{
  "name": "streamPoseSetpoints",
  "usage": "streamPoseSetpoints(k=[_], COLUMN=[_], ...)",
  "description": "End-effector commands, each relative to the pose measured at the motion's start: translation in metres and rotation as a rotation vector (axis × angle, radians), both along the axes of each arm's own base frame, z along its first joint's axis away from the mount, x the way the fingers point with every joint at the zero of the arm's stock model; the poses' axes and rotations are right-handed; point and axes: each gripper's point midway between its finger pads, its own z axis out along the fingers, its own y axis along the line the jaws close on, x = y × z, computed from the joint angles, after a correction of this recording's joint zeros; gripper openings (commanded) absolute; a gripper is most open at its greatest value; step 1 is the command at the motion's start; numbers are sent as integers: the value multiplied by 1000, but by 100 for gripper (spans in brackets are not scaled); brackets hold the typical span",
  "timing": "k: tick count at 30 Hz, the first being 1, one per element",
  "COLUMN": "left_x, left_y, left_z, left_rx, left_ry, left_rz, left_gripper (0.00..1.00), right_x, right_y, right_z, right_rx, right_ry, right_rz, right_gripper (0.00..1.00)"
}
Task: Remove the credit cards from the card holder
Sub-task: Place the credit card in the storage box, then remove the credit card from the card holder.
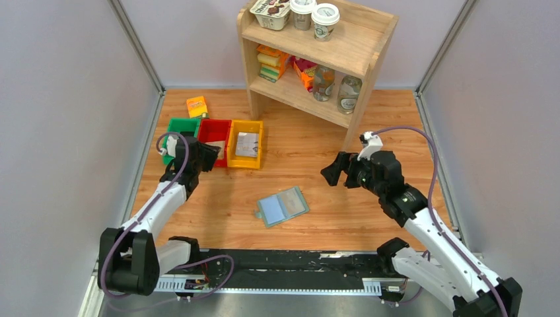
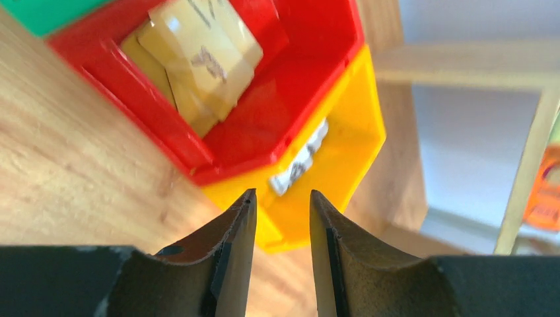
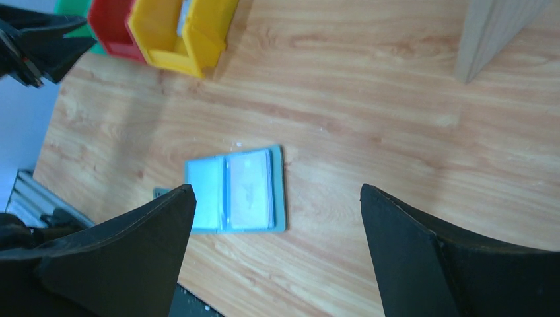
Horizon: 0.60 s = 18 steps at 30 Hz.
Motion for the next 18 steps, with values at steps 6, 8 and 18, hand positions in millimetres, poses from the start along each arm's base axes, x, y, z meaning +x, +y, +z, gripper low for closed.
streamPoseSetpoints(k=[6,8,18], left_x=[-86,-103,-148], left_y=[-79,-98,-166], left_z=[15,15,-17], left_rx=[318,360,424], left_ry=[98,96,125], left_rz=[-611,-723,-1010], left_gripper=[52,53,52], right_x=[-9,-12,-19], right_y=[38,49,94], right_z=[-38,-50,-107], right_rx=[-74,-104,-287], right_ry=[232,273,444], right_rz=[163,183,190], right_gripper=[94,92,78])
